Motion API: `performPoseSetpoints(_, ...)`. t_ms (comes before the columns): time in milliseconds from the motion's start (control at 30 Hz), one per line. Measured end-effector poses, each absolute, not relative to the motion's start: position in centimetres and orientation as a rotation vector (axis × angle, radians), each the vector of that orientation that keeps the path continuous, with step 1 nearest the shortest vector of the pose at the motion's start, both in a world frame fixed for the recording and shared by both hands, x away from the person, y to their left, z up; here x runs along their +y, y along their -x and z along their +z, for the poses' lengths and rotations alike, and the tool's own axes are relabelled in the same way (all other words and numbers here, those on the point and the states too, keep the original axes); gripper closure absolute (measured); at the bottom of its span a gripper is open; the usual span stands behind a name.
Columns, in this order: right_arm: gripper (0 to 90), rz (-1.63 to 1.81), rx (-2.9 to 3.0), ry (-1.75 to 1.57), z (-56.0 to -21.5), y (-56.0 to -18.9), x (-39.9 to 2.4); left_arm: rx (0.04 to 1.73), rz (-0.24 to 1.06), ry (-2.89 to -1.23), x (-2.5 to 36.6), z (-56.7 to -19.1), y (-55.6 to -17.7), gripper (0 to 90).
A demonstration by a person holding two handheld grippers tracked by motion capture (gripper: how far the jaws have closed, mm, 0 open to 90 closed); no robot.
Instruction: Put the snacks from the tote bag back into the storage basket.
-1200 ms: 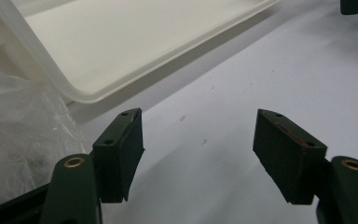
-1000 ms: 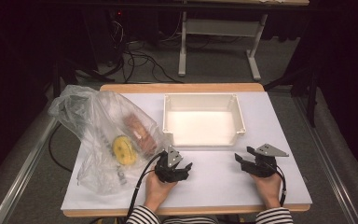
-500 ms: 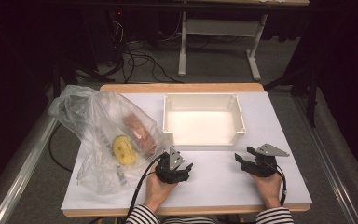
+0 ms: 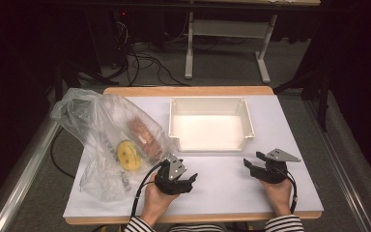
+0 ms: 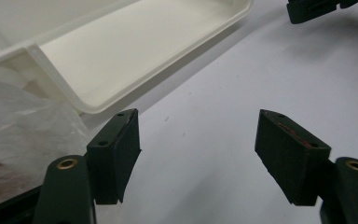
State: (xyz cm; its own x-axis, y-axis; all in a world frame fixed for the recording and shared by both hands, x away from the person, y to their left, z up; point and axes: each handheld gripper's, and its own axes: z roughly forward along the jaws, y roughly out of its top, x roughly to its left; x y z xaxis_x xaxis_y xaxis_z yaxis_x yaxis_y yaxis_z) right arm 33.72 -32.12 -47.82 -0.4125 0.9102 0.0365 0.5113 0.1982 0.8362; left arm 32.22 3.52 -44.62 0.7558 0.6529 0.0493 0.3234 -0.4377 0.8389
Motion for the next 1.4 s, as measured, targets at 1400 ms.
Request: performPoseSetpoints(1400,35.6,1.09,2.025,-1.322,-47.9,-33.8,-32.0,1.302,0.56,-2.023,20.6,-46.2,-37.9,15.1)
